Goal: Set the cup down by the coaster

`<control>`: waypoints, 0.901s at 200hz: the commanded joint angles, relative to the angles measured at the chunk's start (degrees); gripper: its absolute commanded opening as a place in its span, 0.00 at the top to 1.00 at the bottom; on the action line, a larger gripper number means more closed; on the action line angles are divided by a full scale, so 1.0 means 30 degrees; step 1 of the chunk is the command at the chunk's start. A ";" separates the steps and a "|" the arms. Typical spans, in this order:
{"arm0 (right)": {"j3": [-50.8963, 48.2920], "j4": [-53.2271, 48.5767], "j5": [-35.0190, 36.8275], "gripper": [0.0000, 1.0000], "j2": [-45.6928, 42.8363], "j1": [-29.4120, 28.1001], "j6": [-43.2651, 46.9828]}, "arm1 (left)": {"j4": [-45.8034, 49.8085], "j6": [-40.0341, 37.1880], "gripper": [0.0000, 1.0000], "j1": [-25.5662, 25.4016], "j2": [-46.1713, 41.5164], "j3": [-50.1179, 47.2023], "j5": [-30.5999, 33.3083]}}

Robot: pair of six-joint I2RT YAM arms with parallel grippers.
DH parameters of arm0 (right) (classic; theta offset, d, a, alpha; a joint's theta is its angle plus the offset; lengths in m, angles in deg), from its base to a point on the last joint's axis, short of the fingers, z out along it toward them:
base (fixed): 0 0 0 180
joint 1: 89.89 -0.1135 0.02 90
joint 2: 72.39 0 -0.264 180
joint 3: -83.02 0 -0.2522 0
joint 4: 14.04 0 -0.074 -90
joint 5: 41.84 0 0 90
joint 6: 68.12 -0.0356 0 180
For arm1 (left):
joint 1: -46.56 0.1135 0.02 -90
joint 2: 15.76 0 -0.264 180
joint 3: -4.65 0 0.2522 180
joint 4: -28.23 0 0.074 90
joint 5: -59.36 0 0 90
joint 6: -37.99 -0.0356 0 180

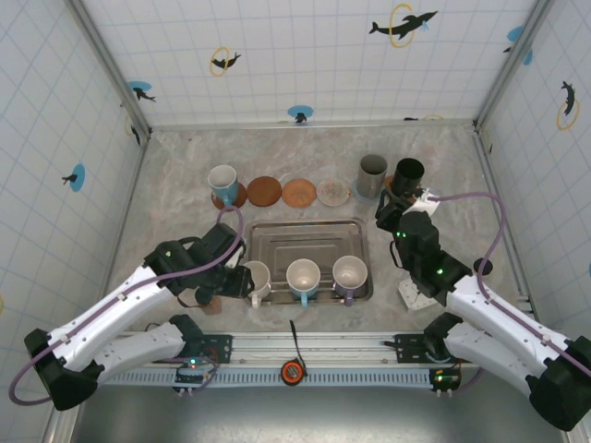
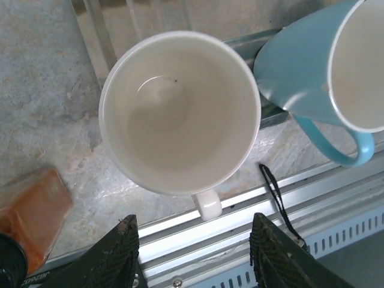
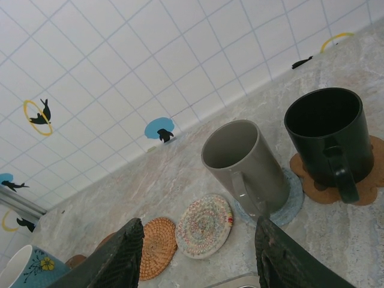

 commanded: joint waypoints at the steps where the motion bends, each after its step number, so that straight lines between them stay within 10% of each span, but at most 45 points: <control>1: -0.0069 0.0862 0.0026 0.49 0.0212 0.0153 -0.0277 | 0.0926 -0.0177 0.49 -0.0183 -0.0044 -0.0483 -0.0491; 180: 0.0049 0.1068 -0.0275 0.48 0.0976 0.0288 -0.0357 | -0.2563 0.1311 0.50 -0.1171 0.0284 -0.3165 -0.1243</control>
